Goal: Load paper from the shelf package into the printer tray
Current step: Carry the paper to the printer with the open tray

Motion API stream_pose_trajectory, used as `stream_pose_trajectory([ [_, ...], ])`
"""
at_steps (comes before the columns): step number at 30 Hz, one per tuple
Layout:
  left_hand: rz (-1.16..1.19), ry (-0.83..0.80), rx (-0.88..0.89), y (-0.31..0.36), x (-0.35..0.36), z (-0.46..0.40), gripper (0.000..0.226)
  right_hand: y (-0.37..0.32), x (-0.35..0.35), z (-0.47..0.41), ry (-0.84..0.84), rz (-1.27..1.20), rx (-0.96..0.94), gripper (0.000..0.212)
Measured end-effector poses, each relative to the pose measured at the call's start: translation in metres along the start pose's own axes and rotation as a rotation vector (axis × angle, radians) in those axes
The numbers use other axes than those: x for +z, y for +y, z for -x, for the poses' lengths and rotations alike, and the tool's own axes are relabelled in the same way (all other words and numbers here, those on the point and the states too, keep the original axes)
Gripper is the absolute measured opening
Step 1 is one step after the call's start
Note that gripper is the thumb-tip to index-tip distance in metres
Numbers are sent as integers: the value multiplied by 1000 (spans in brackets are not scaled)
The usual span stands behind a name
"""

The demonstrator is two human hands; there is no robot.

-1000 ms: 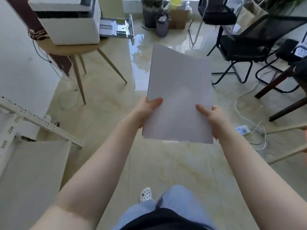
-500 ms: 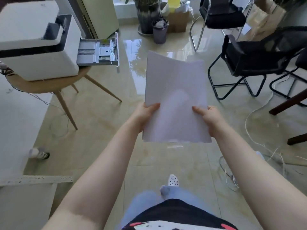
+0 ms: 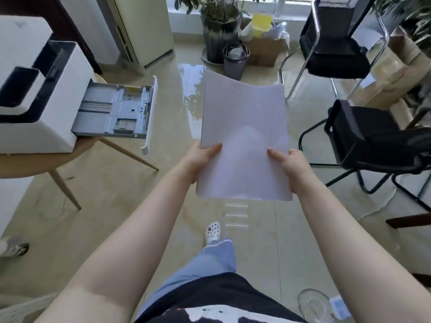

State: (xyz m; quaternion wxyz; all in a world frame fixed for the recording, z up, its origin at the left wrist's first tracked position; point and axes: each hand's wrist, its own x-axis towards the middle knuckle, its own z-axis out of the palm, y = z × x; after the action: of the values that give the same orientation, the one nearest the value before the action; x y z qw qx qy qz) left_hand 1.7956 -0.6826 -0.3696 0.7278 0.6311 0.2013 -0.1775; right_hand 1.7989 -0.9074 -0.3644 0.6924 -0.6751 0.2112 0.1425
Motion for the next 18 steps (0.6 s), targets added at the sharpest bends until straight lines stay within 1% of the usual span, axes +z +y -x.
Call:
stream_pose_trajectory([
  [3,-32,-6,-8,43,7,-65,28,-40,6,-61,21,11,14,18],
  [7,-28,-4,35,104,19,-144,26,-97,12,-138,9,-8,-22,6],
  [12,46,13,64,159,27,-237,19,-161,26,-243,-54,21,-39,7],
  [15,76,69,87,184,27,-292,16,-189,40,-313,-115,67,-33,8],
  [17,108,125,69,198,24,-324,12,-208,52,-358,-153,121,-14,7],
  [18,122,156,51,206,22,-338,12,-218,59,-379,-167,152,-3,12],
])
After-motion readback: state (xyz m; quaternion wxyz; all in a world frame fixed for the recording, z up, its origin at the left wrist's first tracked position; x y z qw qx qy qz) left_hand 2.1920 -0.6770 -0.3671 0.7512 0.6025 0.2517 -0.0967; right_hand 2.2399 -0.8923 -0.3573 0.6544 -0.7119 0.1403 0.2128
